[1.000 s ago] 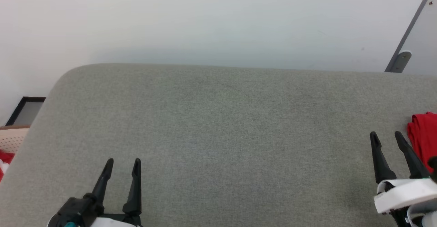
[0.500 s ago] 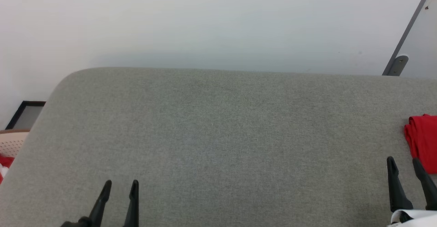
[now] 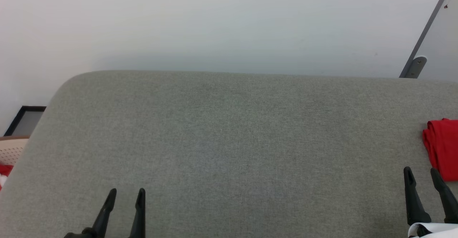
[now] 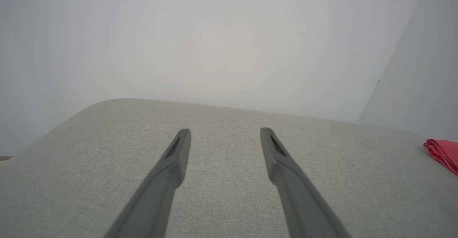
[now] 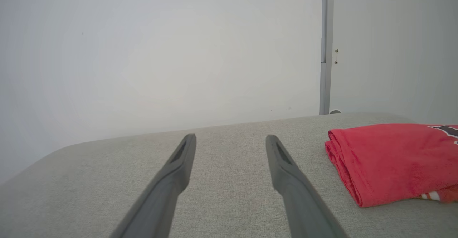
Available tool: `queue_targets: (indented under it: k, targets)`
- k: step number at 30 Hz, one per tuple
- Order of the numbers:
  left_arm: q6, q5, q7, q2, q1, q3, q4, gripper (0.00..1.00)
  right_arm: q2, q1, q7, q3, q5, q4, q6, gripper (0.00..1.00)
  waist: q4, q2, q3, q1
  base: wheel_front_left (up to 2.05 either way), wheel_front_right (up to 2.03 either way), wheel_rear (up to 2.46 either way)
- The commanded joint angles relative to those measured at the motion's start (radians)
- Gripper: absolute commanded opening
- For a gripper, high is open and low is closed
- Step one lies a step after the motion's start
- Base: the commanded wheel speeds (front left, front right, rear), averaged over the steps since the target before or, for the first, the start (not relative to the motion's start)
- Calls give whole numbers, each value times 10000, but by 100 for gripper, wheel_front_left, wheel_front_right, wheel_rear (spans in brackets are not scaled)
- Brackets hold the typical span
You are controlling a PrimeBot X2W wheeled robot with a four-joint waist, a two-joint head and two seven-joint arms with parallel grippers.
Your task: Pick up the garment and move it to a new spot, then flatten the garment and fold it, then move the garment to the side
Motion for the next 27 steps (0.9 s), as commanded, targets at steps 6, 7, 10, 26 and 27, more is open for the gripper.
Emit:
queue_targets:
  k: [6, 7, 10, 26, 27]
  targets:
    - [2, 35, 1, -82, 37, 87, 6, 0, 15, 1, 7, 53, 59, 28, 0, 0, 3, 0, -20, 0, 0, 0, 0]
    - [2, 20, 5, -111, 47, 70, 89, 0, 58, 10, 25, 60, 74, 112, 0, 0, 2, 0, -20, 0, 0, 0, 0]
    - [4, 44, 4, -217, 131, 21, 403, 0, 230, 112, 61, 105, 50, 412, 0, 0, 1, 0, -20, 0, 0, 0, 0]
    - [8, -2892, 650, -247, -510, 83, 852, 0, 579, -313, 826, -90, 2479, 641, -2, 0, -92, 0, 16, 0, 0, 0, 0]
    - [6, -3057, 688, -250, -548, 88, 882, 0, 600, -339, 870, -102, 2619, 654, -2, 0, -98, 0, 18, 0, 0, 0, 0]
